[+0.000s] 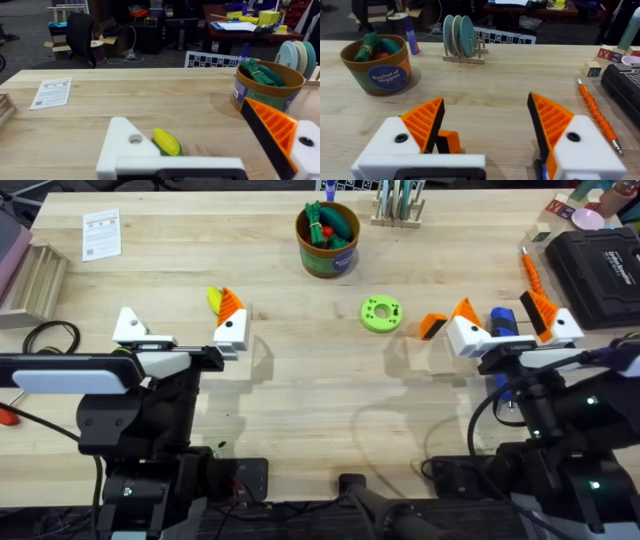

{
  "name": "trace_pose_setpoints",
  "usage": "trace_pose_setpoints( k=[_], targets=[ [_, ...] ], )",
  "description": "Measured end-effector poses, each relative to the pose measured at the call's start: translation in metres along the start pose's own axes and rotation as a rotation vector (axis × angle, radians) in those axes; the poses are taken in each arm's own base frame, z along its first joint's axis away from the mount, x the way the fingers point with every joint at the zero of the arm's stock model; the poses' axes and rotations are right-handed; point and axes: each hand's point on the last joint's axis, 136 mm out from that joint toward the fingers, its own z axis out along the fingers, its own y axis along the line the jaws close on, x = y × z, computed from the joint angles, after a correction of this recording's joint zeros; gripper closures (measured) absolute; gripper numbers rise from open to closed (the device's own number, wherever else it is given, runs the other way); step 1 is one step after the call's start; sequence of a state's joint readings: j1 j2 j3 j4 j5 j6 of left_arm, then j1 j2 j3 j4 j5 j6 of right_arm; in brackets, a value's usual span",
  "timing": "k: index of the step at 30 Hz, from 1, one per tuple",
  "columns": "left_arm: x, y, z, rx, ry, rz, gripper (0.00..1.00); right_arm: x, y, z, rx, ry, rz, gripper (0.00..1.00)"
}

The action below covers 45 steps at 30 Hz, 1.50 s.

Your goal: Pick up the gripper from the table and insert it into the empty holder that is missing its gripper. Then pick up a screw, insert it into the mounting hole, and use the screwdriver to tighten it. Finally, clean up the table by picking up the vegetable and placing it into the bucket.

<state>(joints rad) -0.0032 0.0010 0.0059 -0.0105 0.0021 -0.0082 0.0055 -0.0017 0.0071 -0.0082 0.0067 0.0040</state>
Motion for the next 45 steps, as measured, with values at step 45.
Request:
trace_pose_setpoints(
  k=[45],
  targets=[
    [-0.059,0.013,0.004,-0.081,0.939,0.031,0.015,-0.12,-0.001,-0.012,0.01,0.674,-0.001,0.01]
  ],
)
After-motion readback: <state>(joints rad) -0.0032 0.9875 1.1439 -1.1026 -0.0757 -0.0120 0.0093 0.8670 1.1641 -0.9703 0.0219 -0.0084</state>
